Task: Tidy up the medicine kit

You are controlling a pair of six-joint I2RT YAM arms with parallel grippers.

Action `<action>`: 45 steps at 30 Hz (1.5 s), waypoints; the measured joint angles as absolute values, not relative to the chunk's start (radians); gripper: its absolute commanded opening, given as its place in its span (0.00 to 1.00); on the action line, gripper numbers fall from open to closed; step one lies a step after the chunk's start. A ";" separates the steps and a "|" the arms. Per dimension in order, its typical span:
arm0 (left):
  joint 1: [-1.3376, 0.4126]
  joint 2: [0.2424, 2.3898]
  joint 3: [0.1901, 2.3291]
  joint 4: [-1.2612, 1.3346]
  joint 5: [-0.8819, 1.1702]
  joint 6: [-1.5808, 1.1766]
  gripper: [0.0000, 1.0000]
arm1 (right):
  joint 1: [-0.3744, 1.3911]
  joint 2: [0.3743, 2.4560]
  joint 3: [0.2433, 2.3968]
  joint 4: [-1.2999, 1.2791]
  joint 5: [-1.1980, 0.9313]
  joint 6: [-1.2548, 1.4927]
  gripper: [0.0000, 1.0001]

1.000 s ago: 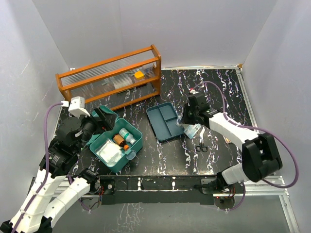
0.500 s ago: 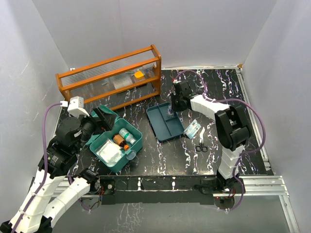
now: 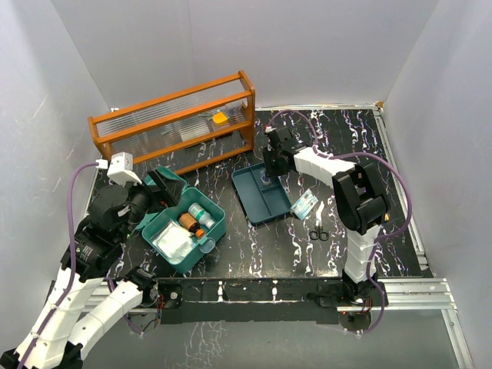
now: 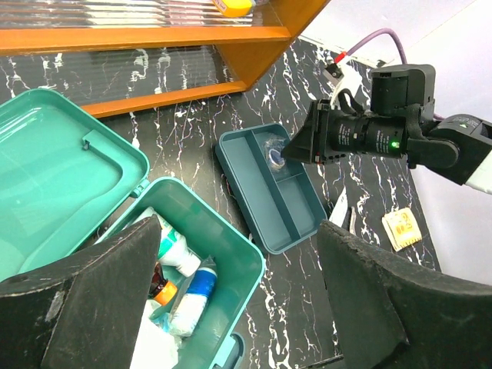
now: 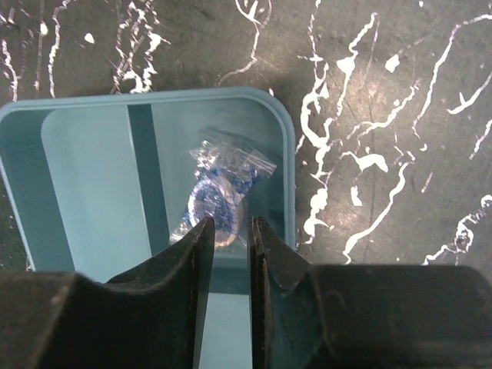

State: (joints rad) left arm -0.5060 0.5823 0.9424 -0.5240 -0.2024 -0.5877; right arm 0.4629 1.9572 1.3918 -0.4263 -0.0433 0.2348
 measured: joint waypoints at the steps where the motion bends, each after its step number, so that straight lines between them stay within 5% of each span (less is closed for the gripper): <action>1: -0.506 0.582 0.942 -0.524 -0.202 -0.588 0.81 | 0.463 1.958 1.392 -0.432 -0.040 0.238 0.26; 8: -0.506 0.579 0.942 -0.524 -0.202 -0.588 0.81 | 0.463 1.922 1.385 -0.475 0.046 0.308 0.29; 20: -0.506 0.527 0.942 -0.525 -0.203 -0.591 0.82 | 0.456 1.499 1.106 -0.532 0.408 0.527 0.38; 45: -0.506 0.505 0.942 -0.532 -0.202 -0.588 0.82 | 0.456 1.636 1.105 -0.670 0.412 0.553 0.38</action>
